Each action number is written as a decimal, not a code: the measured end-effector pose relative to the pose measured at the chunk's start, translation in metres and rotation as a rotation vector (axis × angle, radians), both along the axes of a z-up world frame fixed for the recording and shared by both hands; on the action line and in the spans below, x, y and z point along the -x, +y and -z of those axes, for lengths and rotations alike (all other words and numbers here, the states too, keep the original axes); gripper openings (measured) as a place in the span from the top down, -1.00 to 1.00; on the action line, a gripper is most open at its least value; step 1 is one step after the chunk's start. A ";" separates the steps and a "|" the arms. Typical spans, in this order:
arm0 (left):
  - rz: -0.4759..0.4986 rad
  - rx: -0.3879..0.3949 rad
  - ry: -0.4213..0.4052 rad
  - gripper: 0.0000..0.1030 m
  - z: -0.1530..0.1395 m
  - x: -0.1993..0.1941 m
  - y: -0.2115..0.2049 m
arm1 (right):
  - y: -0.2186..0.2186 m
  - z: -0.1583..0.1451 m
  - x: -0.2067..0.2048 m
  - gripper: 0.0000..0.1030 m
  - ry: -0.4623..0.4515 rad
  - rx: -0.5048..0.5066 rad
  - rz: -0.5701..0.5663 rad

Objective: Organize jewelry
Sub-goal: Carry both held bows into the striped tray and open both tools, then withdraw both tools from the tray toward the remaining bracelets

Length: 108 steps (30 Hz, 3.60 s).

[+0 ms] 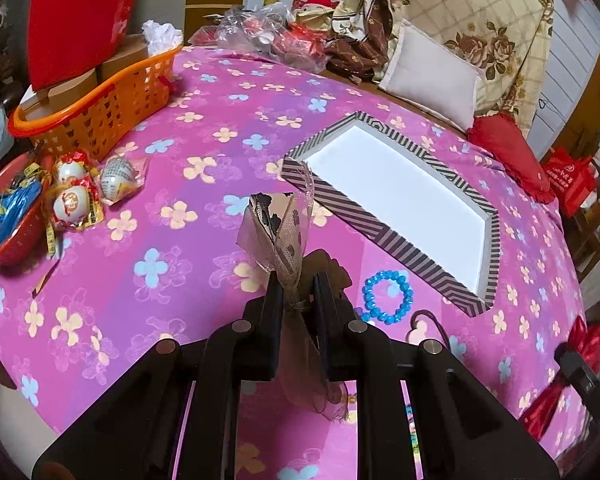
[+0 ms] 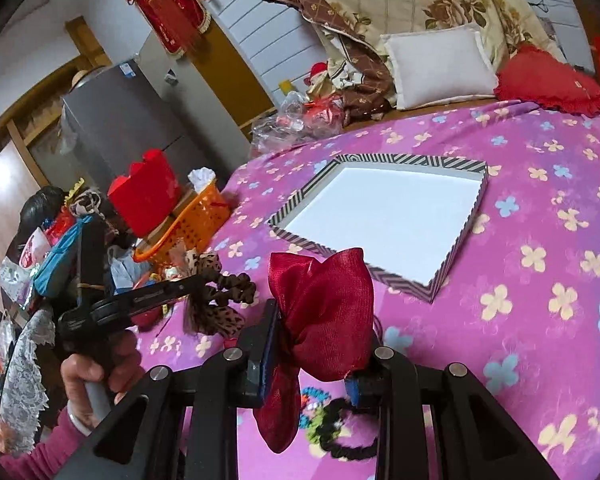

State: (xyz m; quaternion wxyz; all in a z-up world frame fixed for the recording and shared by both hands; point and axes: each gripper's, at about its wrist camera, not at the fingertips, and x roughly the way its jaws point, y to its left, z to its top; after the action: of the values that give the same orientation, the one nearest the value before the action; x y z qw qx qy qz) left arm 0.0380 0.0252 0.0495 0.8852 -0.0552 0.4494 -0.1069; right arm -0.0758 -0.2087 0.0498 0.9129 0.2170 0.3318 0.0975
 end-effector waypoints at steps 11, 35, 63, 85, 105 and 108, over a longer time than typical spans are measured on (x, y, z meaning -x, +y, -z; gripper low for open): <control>0.092 -0.039 -0.032 0.73 -0.025 -0.034 -0.056 | -0.041 0.011 -0.075 0.49 0.067 0.069 0.051; 0.018 -0.131 0.122 0.72 0.072 -0.167 -0.105 | -0.063 0.091 -0.171 0.49 0.229 0.162 0.048; 0.027 -0.135 -0.027 -0.12 0.022 -0.076 -0.083 | -0.032 0.036 -0.067 -0.51 0.111 0.243 0.108; 0.001 -0.221 -0.206 -0.13 -0.007 0.084 -0.045 | 0.031 0.017 0.035 -0.73 0.033 0.317 0.130; -0.032 -0.197 -0.306 -0.14 -0.008 0.154 -0.030 | 0.039 0.019 0.076 -0.73 0.061 0.329 0.186; -0.034 -0.191 -0.312 -0.14 -0.010 0.155 -0.032 | 0.040 0.019 0.080 -0.73 0.071 0.345 0.175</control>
State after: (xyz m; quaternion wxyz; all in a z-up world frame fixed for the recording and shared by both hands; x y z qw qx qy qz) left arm -0.1174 -0.0072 0.0595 0.9471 0.0387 0.3136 -0.0564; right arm -0.1559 -0.1689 0.0313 0.9293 0.0886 0.3554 -0.0484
